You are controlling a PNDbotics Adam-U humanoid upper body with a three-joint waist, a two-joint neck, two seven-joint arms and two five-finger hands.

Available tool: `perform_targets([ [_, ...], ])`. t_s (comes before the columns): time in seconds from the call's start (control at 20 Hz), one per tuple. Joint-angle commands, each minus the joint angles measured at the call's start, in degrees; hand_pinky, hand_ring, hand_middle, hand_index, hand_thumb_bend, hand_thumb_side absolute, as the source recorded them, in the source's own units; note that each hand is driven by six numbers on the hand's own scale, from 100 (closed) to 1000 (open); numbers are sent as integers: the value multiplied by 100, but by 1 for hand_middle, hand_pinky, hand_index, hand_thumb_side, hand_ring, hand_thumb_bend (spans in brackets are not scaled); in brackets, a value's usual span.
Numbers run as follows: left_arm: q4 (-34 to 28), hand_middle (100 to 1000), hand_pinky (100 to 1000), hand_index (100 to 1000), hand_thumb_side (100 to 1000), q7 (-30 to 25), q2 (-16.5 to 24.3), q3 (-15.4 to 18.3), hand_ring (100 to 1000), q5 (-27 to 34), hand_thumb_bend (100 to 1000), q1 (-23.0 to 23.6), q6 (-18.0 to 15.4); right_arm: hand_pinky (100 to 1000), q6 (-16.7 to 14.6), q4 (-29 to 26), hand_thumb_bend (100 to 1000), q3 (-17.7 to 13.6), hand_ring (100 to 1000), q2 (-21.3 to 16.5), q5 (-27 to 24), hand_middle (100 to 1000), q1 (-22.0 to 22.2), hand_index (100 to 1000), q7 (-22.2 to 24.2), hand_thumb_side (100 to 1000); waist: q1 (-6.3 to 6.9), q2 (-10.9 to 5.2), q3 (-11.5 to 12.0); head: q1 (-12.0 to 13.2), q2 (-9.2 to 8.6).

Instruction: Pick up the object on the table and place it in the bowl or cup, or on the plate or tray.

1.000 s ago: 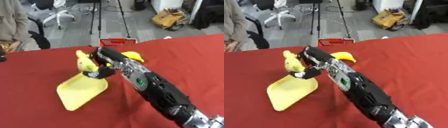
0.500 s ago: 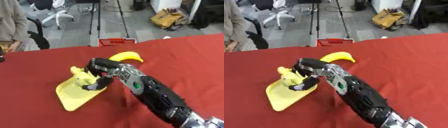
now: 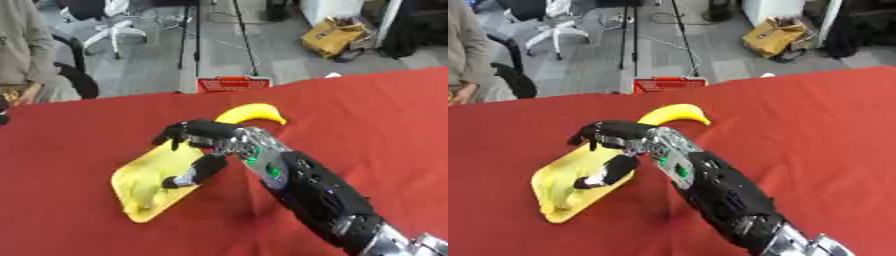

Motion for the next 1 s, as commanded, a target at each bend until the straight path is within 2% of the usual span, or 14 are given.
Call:
perform_targets([
  [0.05, -121, 721, 618, 805, 843, 7, 43, 23, 628, -17, 781, -77, -12, 770, 4, -149, 533, -24, 722, -52, 71, 821, -77, 930, 31, 597, 26, -102, 1, 3, -82],
  [0.3, -123, 720, 618, 805, 843, 8, 45, 24, 628, -24, 780, -78, -9, 771, 37, -192, 535, -44, 722, -79, 90, 819, -87, 931, -29, 596, 26, -114, -1, 1, -92],
  [0.35, -122, 720, 618, 805, 843, 9, 46, 27, 628, -27, 780, -75, -9, 774, 113, -219, 534, -115, 721, -103, 96, 822, -96, 944, -164, 594, 27, -121, -11, 9, -93],
  [0.4, -121, 720, 618, 805, 843, 11, 47, 28, 628, -30, 780, -74, -8, 774, 234, -255, 534, -159, 721, -125, 128, 822, -98, 944, -397, 594, 26, -124, -13, 9, -93],
  [0.6, -114, 720, 618, 805, 843, 26, 58, 42, 628, -38, 780, -60, -6, 759, 1032, -369, 564, -332, 706, -226, 259, 807, -83, 935, -1755, 588, 38, -136, -79, 39, -87],
  [0.7, -112, 720, 618, 805, 843, 34, 68, 50, 628, -46, 780, -57, -5, 758, 1287, -437, 569, -339, 705, -274, 279, 806, -65, 933, -2145, 588, 43, -138, -118, 61, -89],
  [0.8, -110, 720, 619, 805, 843, 47, 84, 67, 628, -58, 779, -54, -3, 768, 1446, -481, 569, -368, 722, -372, 233, 818, -38, 943, -2235, 583, 42, -145, -169, 95, -110],
  [1.0, -94, 719, 618, 805, 843, 70, 123, 90, 628, -85, 779, -26, 10, 772, 1612, -633, 564, -473, 728, -636, 40, 828, 17, 949, -1922, 577, 50, -148, -305, 163, -115],
])
